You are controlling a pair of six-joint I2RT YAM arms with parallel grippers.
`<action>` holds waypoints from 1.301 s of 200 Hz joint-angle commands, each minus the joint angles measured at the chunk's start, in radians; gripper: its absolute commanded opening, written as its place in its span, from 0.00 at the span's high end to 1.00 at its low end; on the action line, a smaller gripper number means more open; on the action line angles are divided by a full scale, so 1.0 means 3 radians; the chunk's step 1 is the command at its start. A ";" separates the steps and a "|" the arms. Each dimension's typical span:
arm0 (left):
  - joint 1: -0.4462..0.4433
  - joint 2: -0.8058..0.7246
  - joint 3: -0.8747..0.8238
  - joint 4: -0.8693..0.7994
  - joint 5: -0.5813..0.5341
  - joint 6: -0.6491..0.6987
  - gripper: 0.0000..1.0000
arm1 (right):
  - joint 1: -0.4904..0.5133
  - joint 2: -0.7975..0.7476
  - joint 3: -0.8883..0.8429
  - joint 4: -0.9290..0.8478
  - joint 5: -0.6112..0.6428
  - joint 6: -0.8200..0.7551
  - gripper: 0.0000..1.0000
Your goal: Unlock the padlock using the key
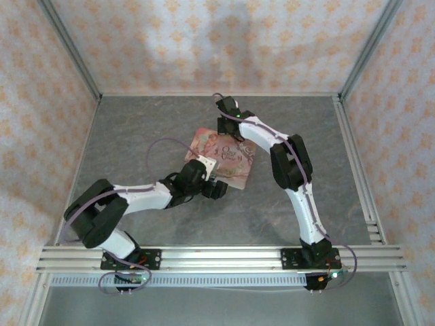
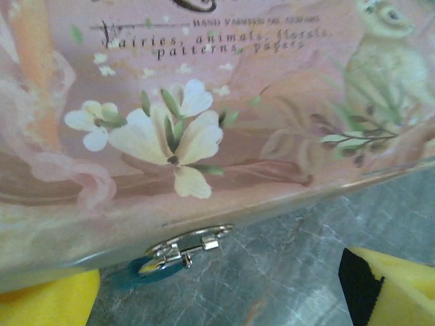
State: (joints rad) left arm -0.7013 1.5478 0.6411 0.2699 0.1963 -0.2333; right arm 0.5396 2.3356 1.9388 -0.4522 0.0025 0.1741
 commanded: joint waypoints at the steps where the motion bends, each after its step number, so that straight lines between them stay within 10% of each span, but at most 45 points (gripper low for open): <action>1: 0.0027 0.0277 0.0073 0.0265 -0.0158 0.0069 0.08 | 0.0093 0.0151 -0.0046 -0.0415 -0.0050 -0.0062 1.00; 163: 0.0016 0.0973 0.0553 0.0624 0.0962 0.0138 0.37 | 0.0109 0.0237 -0.0012 -0.0467 -0.0047 -0.0085 1.00; 260: -0.0014 0.0768 0.0309 0.1172 0.0351 -0.0117 0.18 | 0.0134 0.0213 -0.0083 -0.0475 -0.0049 -0.0088 1.00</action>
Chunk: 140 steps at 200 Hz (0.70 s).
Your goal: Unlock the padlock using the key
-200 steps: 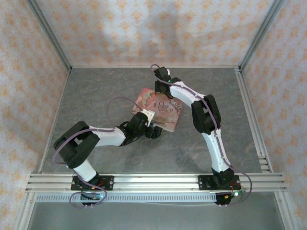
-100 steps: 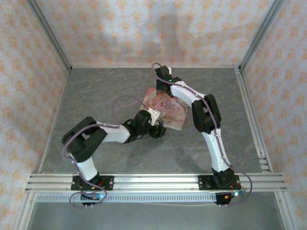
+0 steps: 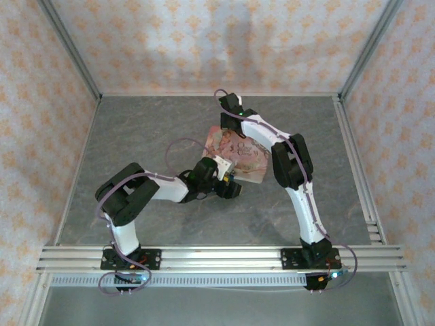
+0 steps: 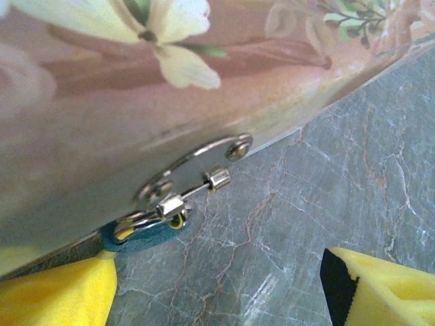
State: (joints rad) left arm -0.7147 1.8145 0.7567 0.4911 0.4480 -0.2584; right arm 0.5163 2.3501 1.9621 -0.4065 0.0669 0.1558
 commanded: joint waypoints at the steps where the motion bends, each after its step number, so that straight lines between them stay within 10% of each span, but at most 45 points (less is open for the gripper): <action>1: 0.0030 -0.0126 -0.0082 0.0444 -0.0498 -0.0038 0.18 | 0.0212 0.0164 -0.0162 -0.0626 -0.0264 -0.0028 1.00; 140: 0.0066 -0.0204 0.0227 0.0469 0.0191 -0.0294 0.31 | 0.0237 0.0148 -0.0229 -0.0568 -0.0274 0.0001 1.00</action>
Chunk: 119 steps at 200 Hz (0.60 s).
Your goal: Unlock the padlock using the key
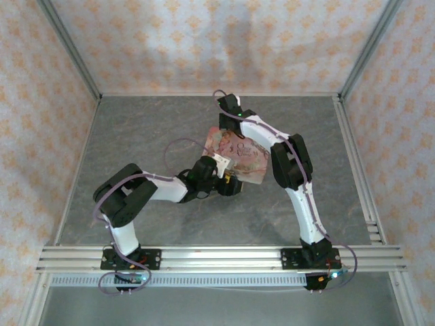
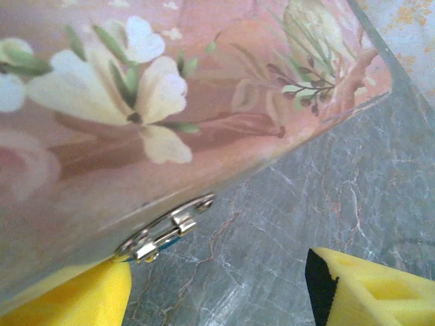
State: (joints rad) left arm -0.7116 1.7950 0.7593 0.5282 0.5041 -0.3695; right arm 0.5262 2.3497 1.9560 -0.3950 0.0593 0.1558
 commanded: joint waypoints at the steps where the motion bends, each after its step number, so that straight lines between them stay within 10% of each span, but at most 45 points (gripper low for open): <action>1: 0.0056 -0.0139 0.0219 0.0346 0.0000 0.0076 0.31 | 0.0207 0.0149 -0.0204 -0.0606 -0.0249 0.0002 1.00; 119: 0.0040 -0.0300 -0.0110 -0.0034 -0.0976 0.0173 0.23 | 0.0215 0.0119 -0.0243 -0.0580 -0.0239 -0.0011 1.00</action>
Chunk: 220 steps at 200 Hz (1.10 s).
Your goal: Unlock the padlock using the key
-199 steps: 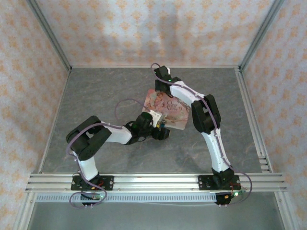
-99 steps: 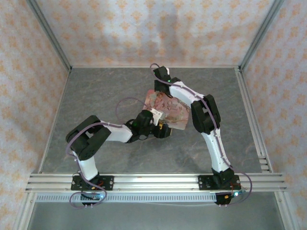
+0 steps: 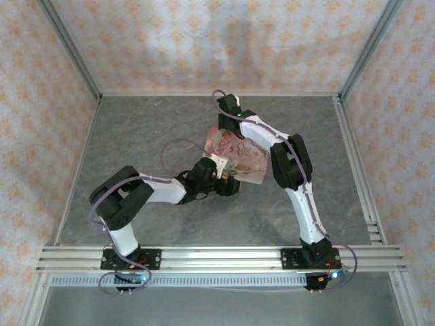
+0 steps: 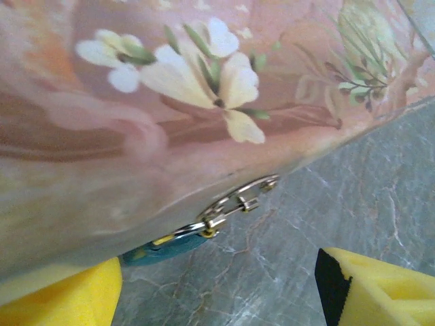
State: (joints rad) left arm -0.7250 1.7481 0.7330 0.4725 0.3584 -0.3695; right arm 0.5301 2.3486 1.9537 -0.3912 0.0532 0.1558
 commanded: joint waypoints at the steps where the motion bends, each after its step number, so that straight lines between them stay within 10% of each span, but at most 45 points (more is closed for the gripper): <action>1: 0.0085 -0.0142 -0.0021 0.0150 -0.0490 0.0173 0.23 | 0.0202 0.0123 -0.0237 -0.0593 -0.0218 -0.0010 1.00; 126: 0.0045 0.0191 0.0276 0.0634 0.0392 0.0114 0.24 | 0.0233 0.0151 -0.0253 -0.0575 -0.0248 0.0016 1.00; 220: -0.0135 -0.0095 -0.0150 0.0685 -0.1108 -0.0209 0.17 | 0.0247 0.0077 -0.0344 -0.0501 -0.0239 0.0019 1.00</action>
State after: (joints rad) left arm -0.7738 1.7741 0.6979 0.5438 0.2749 -0.4339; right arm 0.5377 2.3390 1.9106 -0.3470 0.0521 0.1612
